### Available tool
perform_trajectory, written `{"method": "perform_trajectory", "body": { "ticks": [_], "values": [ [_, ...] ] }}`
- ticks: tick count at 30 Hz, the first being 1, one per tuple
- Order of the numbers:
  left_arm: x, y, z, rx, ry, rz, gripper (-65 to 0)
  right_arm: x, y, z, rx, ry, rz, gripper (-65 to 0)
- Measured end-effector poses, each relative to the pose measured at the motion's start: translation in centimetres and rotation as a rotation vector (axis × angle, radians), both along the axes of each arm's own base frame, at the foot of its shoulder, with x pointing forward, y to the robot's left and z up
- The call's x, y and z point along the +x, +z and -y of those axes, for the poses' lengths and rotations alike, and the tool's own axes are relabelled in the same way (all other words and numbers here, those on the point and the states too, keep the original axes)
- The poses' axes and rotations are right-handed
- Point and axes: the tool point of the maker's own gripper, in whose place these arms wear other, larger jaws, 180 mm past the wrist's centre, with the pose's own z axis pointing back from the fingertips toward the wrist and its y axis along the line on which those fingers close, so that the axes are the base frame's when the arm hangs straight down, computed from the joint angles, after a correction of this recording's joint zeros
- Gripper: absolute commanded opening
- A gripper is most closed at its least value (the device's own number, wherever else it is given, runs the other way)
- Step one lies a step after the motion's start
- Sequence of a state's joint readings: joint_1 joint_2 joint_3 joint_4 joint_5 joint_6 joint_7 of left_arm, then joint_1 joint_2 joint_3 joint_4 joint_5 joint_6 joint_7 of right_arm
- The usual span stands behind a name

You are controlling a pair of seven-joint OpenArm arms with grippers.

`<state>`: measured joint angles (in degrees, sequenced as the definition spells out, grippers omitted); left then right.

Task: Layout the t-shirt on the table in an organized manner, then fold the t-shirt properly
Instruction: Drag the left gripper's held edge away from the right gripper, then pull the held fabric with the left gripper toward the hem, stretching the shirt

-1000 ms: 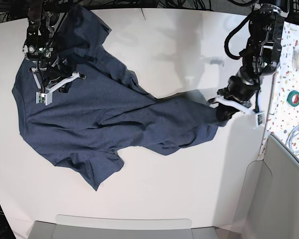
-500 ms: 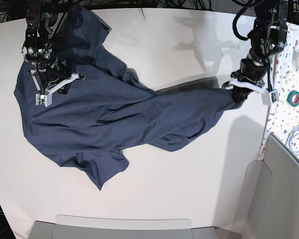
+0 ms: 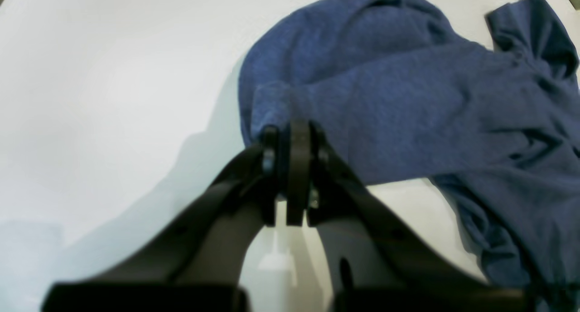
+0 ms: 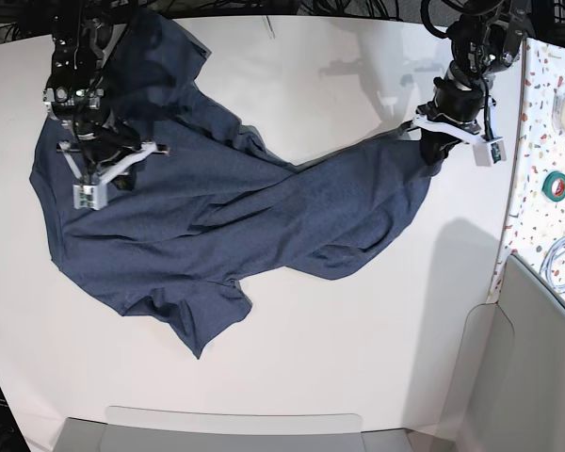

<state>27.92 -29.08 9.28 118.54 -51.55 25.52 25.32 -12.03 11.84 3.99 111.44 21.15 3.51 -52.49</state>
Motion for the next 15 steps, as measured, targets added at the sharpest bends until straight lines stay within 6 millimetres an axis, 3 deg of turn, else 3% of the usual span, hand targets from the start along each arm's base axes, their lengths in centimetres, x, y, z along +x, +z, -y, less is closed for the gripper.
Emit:
{"method": "perform_trajectory", "body": {
  "ticks": [4,9,15],
  "values": [
    [-0.1,-0.1,0.3,-0.003,-0.005,-0.002,-65.0,1.1,0.6,-4.1,0.056,0.077,0.025,-65.0],
    [0.6,0.4,0.2,-0.002,-0.005,0.019,-65.0,1.6,-1.1,-8.8,0.110,0.170,-0.022,-65.0],
    [0.7,0.5,0.2,-0.001,-0.002,0.022,-65.0,0.7,-3.0,-12.2,0.155,0.223,-0.085,-65.0]
  ]
}}
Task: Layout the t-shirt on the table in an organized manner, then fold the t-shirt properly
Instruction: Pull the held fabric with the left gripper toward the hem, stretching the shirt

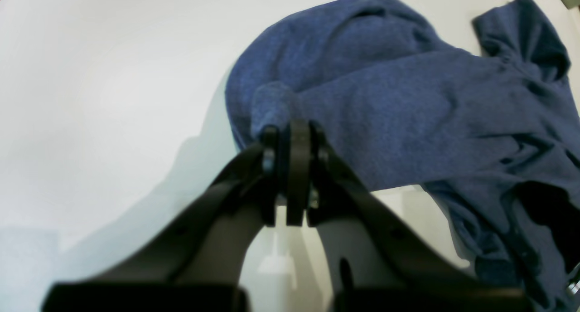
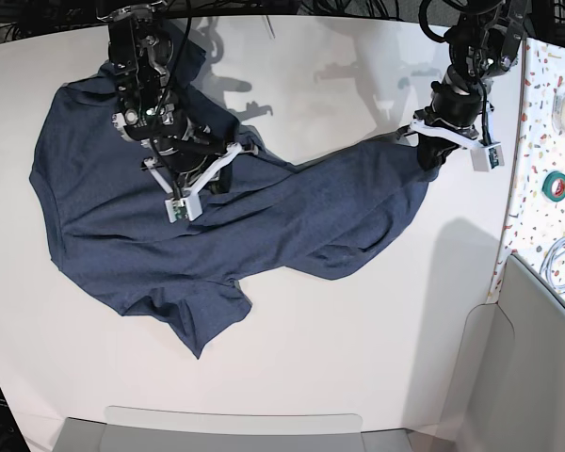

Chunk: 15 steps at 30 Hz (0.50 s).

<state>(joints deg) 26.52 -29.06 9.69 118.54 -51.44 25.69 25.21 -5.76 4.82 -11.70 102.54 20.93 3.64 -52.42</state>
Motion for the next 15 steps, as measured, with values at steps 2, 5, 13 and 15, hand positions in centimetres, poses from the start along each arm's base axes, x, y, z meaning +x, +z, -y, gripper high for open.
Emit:
{"method": "perform_trajectory", "body": {
  "ticks": [2,5,13,15],
  "values": [
    [0.0,0.0,0.0,0.001,0.000,0.001,-65.0,-0.4,-0.7,-0.9,0.002,0.025,-0.018,-65.0],
    [0.2,0.1,0.0,0.002,0.000,0.006,-65.0,-1.4,-2.6,-1.8,-0.006,0.056,-0.076,-65.0],
    [2.2,1.7,0.0,0.002,0.001,0.068,-65.0,-2.9,-3.7,-3.1,-0.068,0.191,-0.044,-65.0],
    [2.9,2.3,0.0,0.001,0.001,0.090,-65.0,-4.0,-3.9,-3.6,-0.083,0.239,-0.043,-65.0]
  ]
}}
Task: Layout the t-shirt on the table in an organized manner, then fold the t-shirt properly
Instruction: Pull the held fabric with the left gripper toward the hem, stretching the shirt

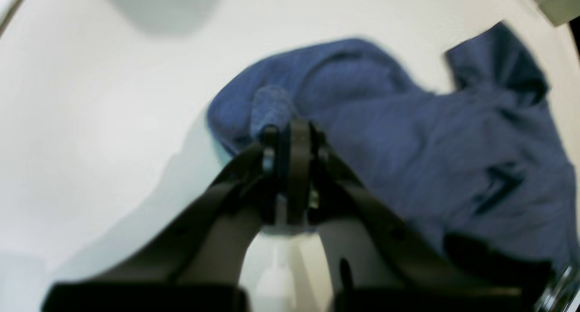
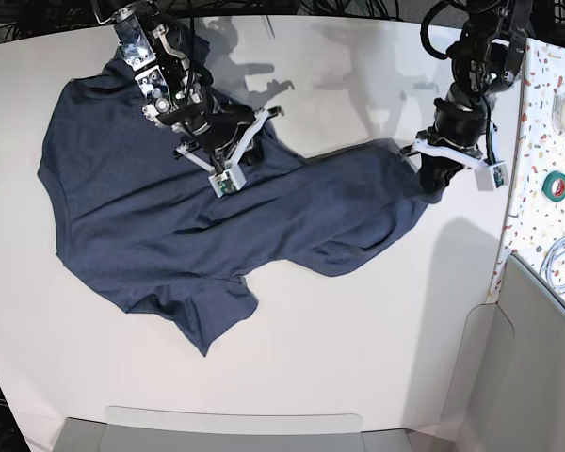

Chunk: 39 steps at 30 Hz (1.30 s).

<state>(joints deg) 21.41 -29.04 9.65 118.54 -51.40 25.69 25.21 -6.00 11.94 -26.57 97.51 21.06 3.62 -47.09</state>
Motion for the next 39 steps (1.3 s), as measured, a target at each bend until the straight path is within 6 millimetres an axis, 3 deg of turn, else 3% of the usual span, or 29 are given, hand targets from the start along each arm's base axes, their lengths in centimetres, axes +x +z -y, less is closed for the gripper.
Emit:
{"method": "perform_trajectory", "body": {
  "ticks": [11,17,23,27,33,39],
  "values": [
    [4.3,4.3,0.1,-0.011,0.005,0.151,-65.0,-4.2,-0.5,0.9,-0.079,0.206,0.022,-65.0],
    [7.0,8.7,-0.6,-0.003,0.051,0.326,-65.0,-5.6,-0.5,2.2,-0.104,0.234,0.015,-65.0],
    [10.5,13.1,0.5,-0.034,0.015,0.413,-65.0,-6.9,-0.5,3.1,-0.121,0.254,0.004,-65.0],
    [12.6,11.5,0.8,-0.068,0.013,0.330,-65.0,-7.8,-0.3,3.7,-0.140,0.273,-0.009,-65.0],
    [16.2,8.7,-0.8,-0.105,0.095,0.240,-65.0,-8.6,-0.2,4.6,-0.167,0.295,-0.022,-65.0],
    [18.6,3.4,-2.9,-0.125,0.189,0.091,-63.5,-8.7,-0.1,4.6,-0.173,0.296,-0.030,-65.0]
  ]
}}
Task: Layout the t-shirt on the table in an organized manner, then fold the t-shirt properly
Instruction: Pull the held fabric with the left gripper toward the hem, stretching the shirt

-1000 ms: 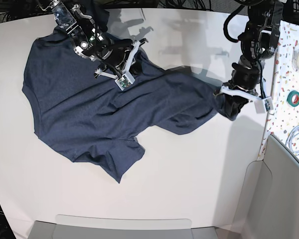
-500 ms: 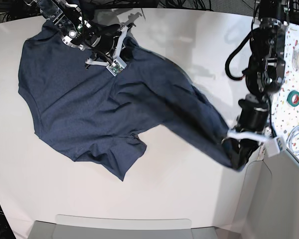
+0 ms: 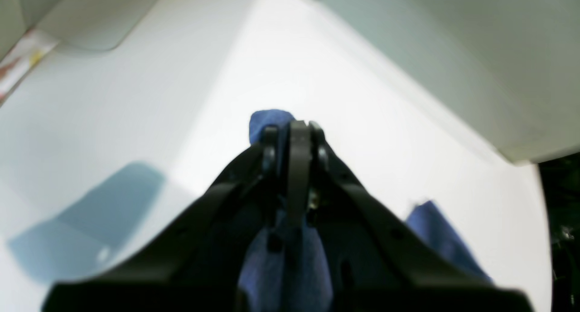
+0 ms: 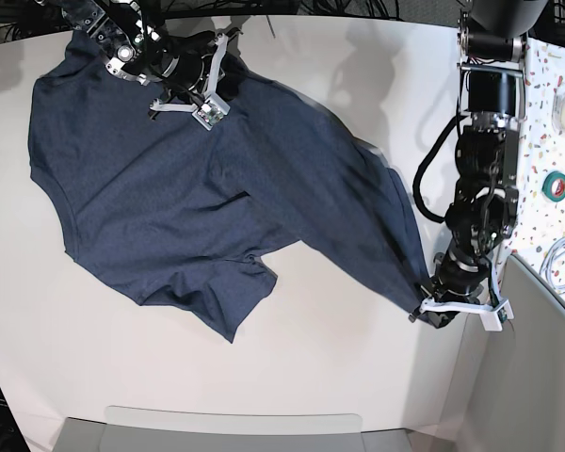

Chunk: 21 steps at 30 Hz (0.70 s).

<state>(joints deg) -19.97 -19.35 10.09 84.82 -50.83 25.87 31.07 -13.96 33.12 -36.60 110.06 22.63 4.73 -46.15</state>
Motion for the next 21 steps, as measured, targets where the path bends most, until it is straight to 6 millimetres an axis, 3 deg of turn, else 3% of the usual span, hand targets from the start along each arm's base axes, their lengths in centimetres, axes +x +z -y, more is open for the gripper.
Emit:
{"method": "perform_trajectory", "body": {
  "ticks": [5,7,10,12,16,21],
  "values": [
    [0.2,-3.8,-1.7,-0.014,0.056,-0.108,-45.9,0.1,0.1,-0.1,0.000,0.000,0.000,-65.0],
    [0.0,-4.6,-2.3,-0.015,0.076,-0.128,-37.9,0.0,0.4,-0.2,-0.005,0.004,0.000,-65.0],
    [-0.2,-4.5,-2.9,-0.031,0.088,-0.130,-30.9,0.2,1.0,0.1,-0.026,-0.005,-0.010,-65.0],
    [-0.4,-4.4,-3.6,-0.047,0.104,-0.129,-30.6,1.1,1.8,0.5,-0.021,-0.048,0.006,-65.0],
    [-2.9,-4.6,-4.6,-0.122,0.089,-0.196,-30.6,4.7,4.4,1.6,0.013,-0.148,0.113,-65.0],
    [-5.9,-2.3,-6.3,-0.108,0.104,-0.145,-30.6,9.3,7.1,4.1,0.086,-0.381,0.209,-65.0]
  ]
}}
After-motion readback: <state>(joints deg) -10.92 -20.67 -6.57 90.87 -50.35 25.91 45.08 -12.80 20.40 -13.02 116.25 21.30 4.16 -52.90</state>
